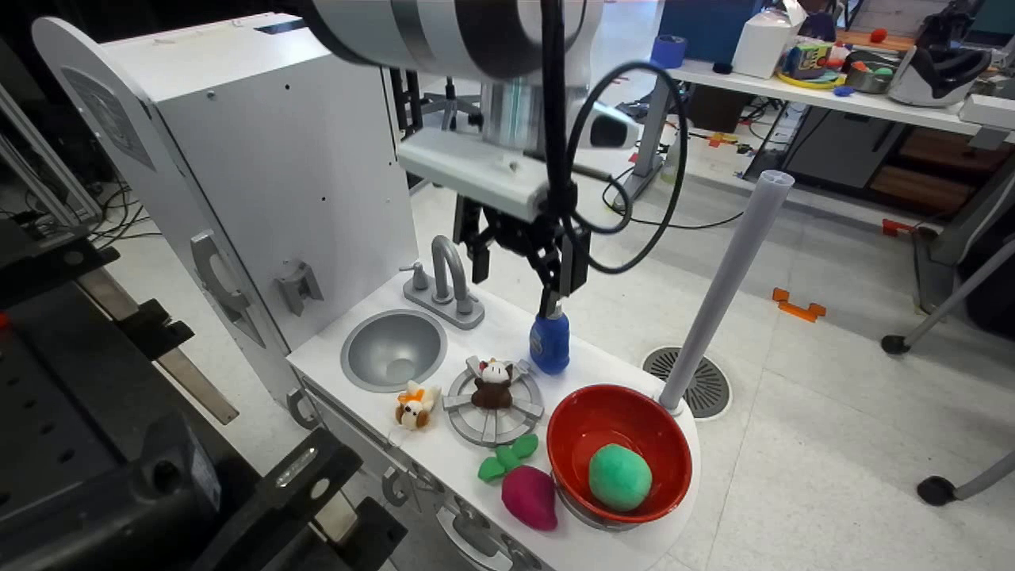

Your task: Remove the brown toy from the toy stove and put it in the toy sink

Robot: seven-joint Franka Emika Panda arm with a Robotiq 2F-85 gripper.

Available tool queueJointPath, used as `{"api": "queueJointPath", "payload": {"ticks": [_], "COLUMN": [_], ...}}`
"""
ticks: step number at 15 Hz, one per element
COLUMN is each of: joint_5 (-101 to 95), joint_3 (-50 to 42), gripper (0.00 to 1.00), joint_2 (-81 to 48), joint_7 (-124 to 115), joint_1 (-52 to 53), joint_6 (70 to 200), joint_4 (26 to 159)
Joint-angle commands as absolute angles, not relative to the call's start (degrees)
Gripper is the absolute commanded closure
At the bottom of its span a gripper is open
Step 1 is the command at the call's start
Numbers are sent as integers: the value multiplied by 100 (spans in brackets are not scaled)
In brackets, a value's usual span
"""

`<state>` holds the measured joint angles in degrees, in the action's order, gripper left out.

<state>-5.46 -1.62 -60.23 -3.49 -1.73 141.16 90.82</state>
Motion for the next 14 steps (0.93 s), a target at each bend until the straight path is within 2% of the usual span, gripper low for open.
{"api": "queueJointPath", "payload": {"ticks": [1, 8, 9, 10, 11, 14], "joint_5": [-542, -539, -528, -534, -544, -569], "joint_3": [-368, -390, -445, -490, -531, -639], "gripper": [0, 0, 0, 9, 26, 51], "joint_2": [-7359, -9184, -8662, -8762, -8746, -8647], "joint_7": [-428, -585, -661, -729, -784, -926], "joint_1": [48, 380, 440, 461, 481, 503], "joint_6": [13957, 13662, 13837, 13800, 13788, 13754], "joint_4": [7702, 5731, 6459, 6329, 6331, 6409]}}
